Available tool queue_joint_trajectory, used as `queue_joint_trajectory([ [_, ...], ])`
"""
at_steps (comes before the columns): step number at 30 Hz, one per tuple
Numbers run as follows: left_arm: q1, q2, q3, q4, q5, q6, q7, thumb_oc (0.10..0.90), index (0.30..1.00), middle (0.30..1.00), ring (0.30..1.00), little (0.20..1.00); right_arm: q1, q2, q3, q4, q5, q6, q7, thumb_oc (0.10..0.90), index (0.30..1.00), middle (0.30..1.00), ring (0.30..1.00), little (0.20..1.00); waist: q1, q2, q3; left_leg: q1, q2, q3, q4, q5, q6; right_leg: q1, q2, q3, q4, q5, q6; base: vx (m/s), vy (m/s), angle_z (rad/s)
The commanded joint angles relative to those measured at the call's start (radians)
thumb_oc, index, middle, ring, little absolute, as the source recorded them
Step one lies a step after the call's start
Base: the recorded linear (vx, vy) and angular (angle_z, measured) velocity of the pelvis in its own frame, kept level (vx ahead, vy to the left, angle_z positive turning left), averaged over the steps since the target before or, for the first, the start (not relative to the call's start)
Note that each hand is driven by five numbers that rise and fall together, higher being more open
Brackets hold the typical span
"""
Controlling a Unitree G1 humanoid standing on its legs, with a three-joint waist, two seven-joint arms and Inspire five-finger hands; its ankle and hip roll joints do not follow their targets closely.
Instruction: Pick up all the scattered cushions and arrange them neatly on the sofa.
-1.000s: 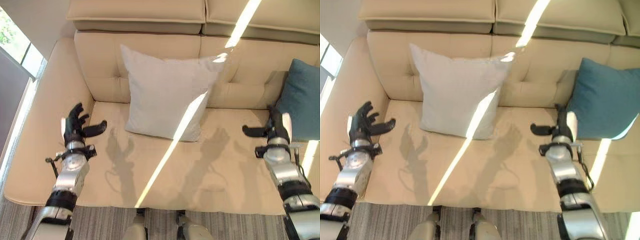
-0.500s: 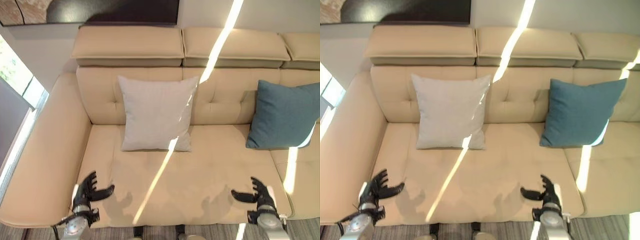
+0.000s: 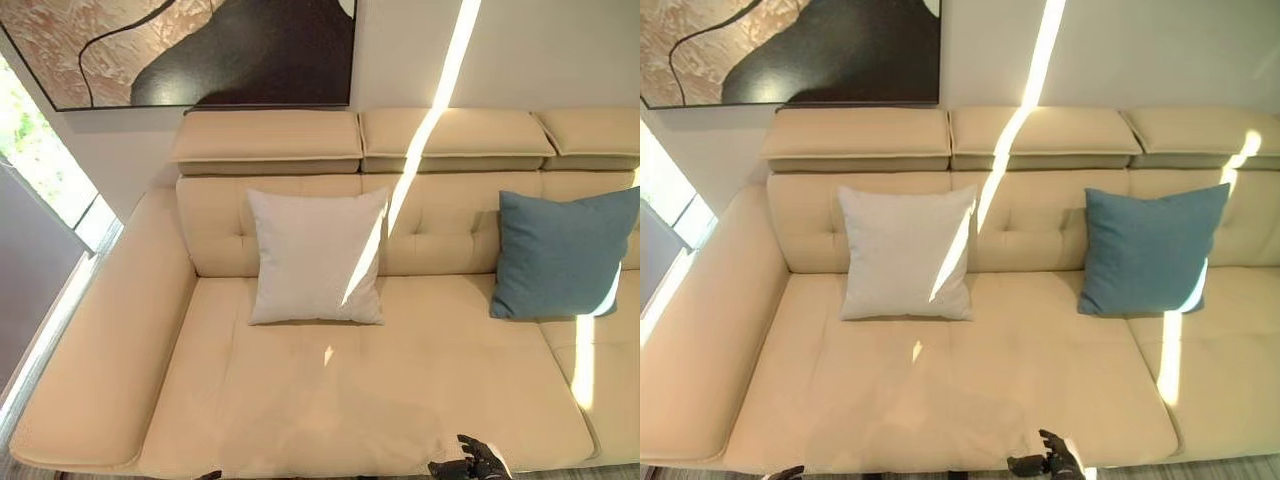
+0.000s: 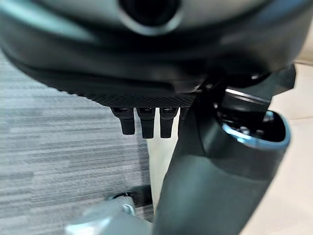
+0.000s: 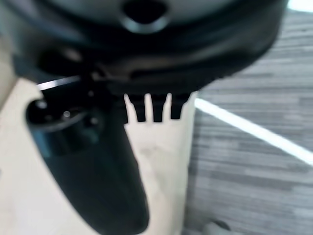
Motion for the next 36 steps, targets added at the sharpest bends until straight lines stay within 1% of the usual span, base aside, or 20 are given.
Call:
queue_joint_trajectory([
  [1, -0.093, 0.036, -0.002, 0.015, 0.058, -0.04, 0.03, 0.8, 0.9, 0.9, 0.9, 0.9, -0.105, -0.017, 0.007, 0.023, 0.008, -0.038, -0.043, 0.8, 0.9, 0.9, 0.9, 0.9, -0.022, -0.107, 0.049, -0.017, -0.047, 0.069, 0.256, -0.176, -0.016, 0.003, -0.059, 0.015, 0.006, -0.093, 0.044, -0.18, 0.018, 0.18],
  [2, -0.097, 0.032, -0.006, 0.028, 0.07, -0.039, 0.03, 0.8, 0.9, 0.9, 0.9, 0.9, -0.113, -0.02, 0.011, 0.037, 0.001, -0.038, -0.043, 0.8, 0.9, 0.9, 0.9, 0.9, -0.025, -0.109, 0.047, -0.007, -0.056, 0.054, 0.306, -0.197, -0.012, -0.003, -0.062, 0.014, 0.006, -0.083, 0.042, -0.09, 0.021, 0.2],
  [3, -0.097, 0.032, -0.006, 0.028, 0.07, -0.039, 0.03, 0.8, 0.9, 0.9, 0.9, 0.9, -0.113, -0.02, 0.011, 0.037, 0.001, -0.038, -0.043, 0.8, 0.9, 0.9, 0.9, 0.9, -0.025, -0.109, 0.047, -0.007, -0.056, 0.054, 0.306, -0.197, -0.012, -0.003, -0.062, 0.014, 0.006, -0.083, 0.042, -0.11, 0.072, 0.16],
  [4, -0.099, 0.025, -0.008, 0.046, 0.08, -0.041, 0.025, 0.8, 0.9, 0.9, 0.9, 0.9, -0.119, -0.022, 0.016, 0.064, -0.011, -0.033, -0.038, 0.8, 0.9, 0.9, 0.9, 0.9, -0.034, -0.108, 0.037, 0.027, -0.062, 0.035, 0.368, -0.21, -0.013, -0.02, -0.067, 0.013, 0.008, -0.066, 0.042, -0.11, 0.103, -0.04],
  [6, -0.103, 0.023, -0.012, 0.048, 0.08, -0.044, 0.027, 0.8, 0.9, 0.9, 0.9, 0.9, -0.123, -0.022, 0.02, 0.074, -0.018, -0.032, -0.039, 0.8, 0.9, 0.9, 0.9, 0.9, -0.039, -0.104, 0.032, 0.046, -0.061, 0.027, 0.387, -0.209, -0.013, -0.029, -0.067, 0.013, 0.01, -0.059, 0.043, -0.13, 0.129, -0.04],
  [7, -0.106, 0.016, -0.021, 0.04, 0.08, -0.045, 0.03, 0.8, 0.9, 0.9, 0.9, 0.9, -0.126, -0.019, 0.027, 0.097, -0.035, -0.022, -0.035, 0.8, 0.9, 0.9, 0.9, 0.9, -0.052, -0.094, 0.021, 0.086, -0.062, 0.009, 0.362, -0.21, -0.014, -0.053, -0.067, 0.013, 0.019, -0.044, 0.049, -0.14, 0.164, 0.27],
  [9, -0.116, 0.007, -0.031, 0.036, 0.088, -0.044, 0.032, 0.8, 0.9, 0.9, 0.9, 0.9, -0.132, -0.014, 0.031, 0.124, -0.051, -0.016, -0.035, 0.8, 0.9, 0.9, 0.9, 0.9, -0.073, -0.078, 0.011, 0.153, -0.06, 0.02, 0.254, -0.247, -0.009, -0.087, -0.065, 0.01, 0.024, -0.025, 0.064, -0.19, 0.227, 0.24],
  [10, -0.122, 0.005, -0.036, 0.036, 0.091, -0.042, 0.031, 0.8, 0.9, 0.9, 0.9, 0.9, -0.133, -0.008, 0.03, 0.13, -0.055, -0.011, -0.033, 0.8, 0.9, 0.9, 0.9, 0.9, -0.078, -0.078, 0.008, 0.173, -0.068, 0.022, 0.207, -0.271, -0.002, -0.103, -0.07, 0.01, 0.024, -0.008, 0.072, -0.13, 0.163, 0.17],
  [11, -0.122, 0.004, -0.036, 0.036, 0.091, -0.042, 0.031, 0.8, 0.9, 0.9, 0.9, 0.9, -0.133, -0.008, 0.03, 0.131, -0.055, -0.011, -0.033, 0.8, 0.9, 0.9, 0.9, 0.9, -0.078, -0.077, 0.008, 0.174, -0.068, 0.022, 0.204, -0.271, -0.002, -0.103, -0.07, 0.01, 0.024, -0.008, 0.072, -0.19, 0.168, 0.17],
  [12, -0.132, 0.004, -0.039, 0.037, 0.095, -0.041, 0.035, 0.8, 0.9, 0.9, 0.9, 0.9, -0.139, 0.0, 0.033, 0.143, -0.066, 0.0, -0.035, 0.8, 0.9, 0.9, 0.9, 0.9, -0.079, -0.084, 0.012, 0.176, -0.09, 0.02, 0.166, -0.305, 0.013, -0.132, -0.082, 0.009, 0.022, 0.01, 0.087, -0.2, 0.161, 0.06],
  [13, -0.216, -0.033, -0.078, 0.05, 0.104, -0.016, 0.066, 0.8, 0.9, 0.9, 0.9, 0.9, -0.152, 0.014, 0.053, 0.157, -0.081, 0.01, -0.035, 0.8, 0.9, 0.9, 0.9, 0.9, -0.085, -0.09, 0.017, 0.187, -0.094, 0.03, 0.138, -0.326, 0.024, -0.145, -0.085, 0.016, 0.017, 0.021, 0.099, -0.27, 0.183, -0.08],
  [16, -0.273, -0.058, -0.096, 0.044, 0.102, -0.012, 0.105, 0.8, 0.9, 0.9, 0.9, 0.9, -0.173, 0.045, 0.094, 0.187, -0.116, 0.03, -0.048, 0.8, 0.9, 0.9, 0.9, 0.9, -0.081, -0.117, 0.023, 0.169, -0.123, 0.031, 0.105, -0.317, 0.048, -0.184, -0.108, 0.012, 0.006, 0.043, 0.13, -0.26, 0.111, -0.23],
  [18, -0.297, -0.064, -0.099, 0.058, 0.093, -0.005, 0.126, 0.8, 0.9, 0.9, 0.9, 0.9, -0.181, 0.066, 0.111, 0.193, -0.128, 0.042, -0.048, 0.8, 0.9, 0.9, 0.9, 0.9, -0.081, -0.129, 0.044, 0.153, -0.122, 0.032, 0.102, -0.296, 0.059, -0.21, -0.117, 0.013, 0.028, 0.04, 0.148, -0.39, 0.058, -0.21],
  [19, -0.3, -0.062, -0.093, 0.078, 0.089, 0.005, 0.131, 0.8, 0.9, 0.9, 0.9, 0.9, -0.179, 0.077, 0.122, 0.204, -0.129, 0.044, -0.046, 0.8, 0.9, 0.9, 0.9, 0.9, -0.07, -0.136, 0.055, 0.131, -0.125, 0.041, 0.094, -0.27, 0.073, -0.202, -0.116, 0.026, 0.109, 0.006, 0.138, -0.45, 0.049, -0.11],
  [22, -0.297, -0.07, -0.089, 0.117, 0.09, 0.018, 0.134, 0.8, 0.9, 0.9, 0.9, 0.9, -0.171, 0.084, 0.125, 0.221, -0.122, 0.04, -0.049, 0.8, 0.9, 0.9, 0.9, 0.9, -0.044, -0.126, 0.051, 0.111, -0.113, 0.049, 0.059, -0.222, 0.093, -0.156, -0.106, 0.021, 0.265, -0.058, 0.107, -0.3, 0.031, -0.45],
  [24, -0.297, -0.071, -0.09, 0.136, 0.099, 0.026, 0.132, 0.8, 0.9, 0.9, 0.9, 0.9, -0.168, 0.093, 0.126, 0.236, -0.119, 0.039, -0.047, 0.8, 0.9, 0.9, 0.9, 0.9, -0.036, -0.122, 0.033, 0.107, -0.103, 0.052, 0.035, -0.206, 0.093, -0.128, -0.097, 0.029, 0.313, -0.097, 0.099, -0.17, -0.031, -0.25],
  [26, -0.3, -0.073, -0.09, 0.153, 0.102, 0.029, 0.13, 0.8, 0.9, 0.9, 0.9, 0.9, -0.168, 0.1, 0.125, 0.251, -0.118, 0.038, -0.045, 0.8, 0.9, 0.9, 0.9, 0.9, -0.02, -0.127, 0.006, 0.088, -0.097, 0.08, 0.028, -0.185, 0.086, -0.049, -0.107, 0.015, 0.278, -0.117, 0.105, -0.14, -0.086, -0.14],
  [29, -0.316, -0.091, -0.095, 0.167, 0.09, 0.036, 0.142, 0.8, 0.9, 0.9, 0.9, 0.9, -0.163, 0.116, 0.14, 0.26, -0.121, 0.043, -0.045, 0.8, 0.9, 0.9, 0.9, 0.9, -0.002, -0.15, -0.046, 0.081, -0.095, 0.109, -0.005, -0.163, 0.07, 0.016, -0.101, 0.009, 0.163, -0.121, 0.102, -0.03, -0.13, -0.32],
  [33, -0.341, -0.132, -0.101, 0.181, 0.062, 0.044, 0.15, 0.8, 0.9, 0.9, 0.9, 0.9, -0.161, 0.112, 0.161, 0.277, -0.124, 0.046, -0.043, 0.8, 0.9, 0.9, 0.9, 0.9, -0.02, -0.151, -0.081, 0.104, -0.072, 0.127, -0.042, -0.137, 0.046, 0.045, -0.065, 0.036, 0.056, -0.11, 0.092, 0.0, -0.118, -0.34],
  [36, -0.351, -0.144, -0.11, 0.188, 0.062, 0.046, 0.151, 0.8, 0.9, 0.9, 0.9, 0.9, -0.16, 0.112, 0.168, 0.287, -0.124, 0.046, -0.044, 0.8, 0.9, 0.9, 0.9, 0.9, -0.026, -0.15, -0.085, 0.11, -0.064, 0.129, -0.053, -0.128, 0.039, 0.056, -0.059, 0.033, 0.031, -0.104, 0.091, -0.02, -0.071, -0.12],
])
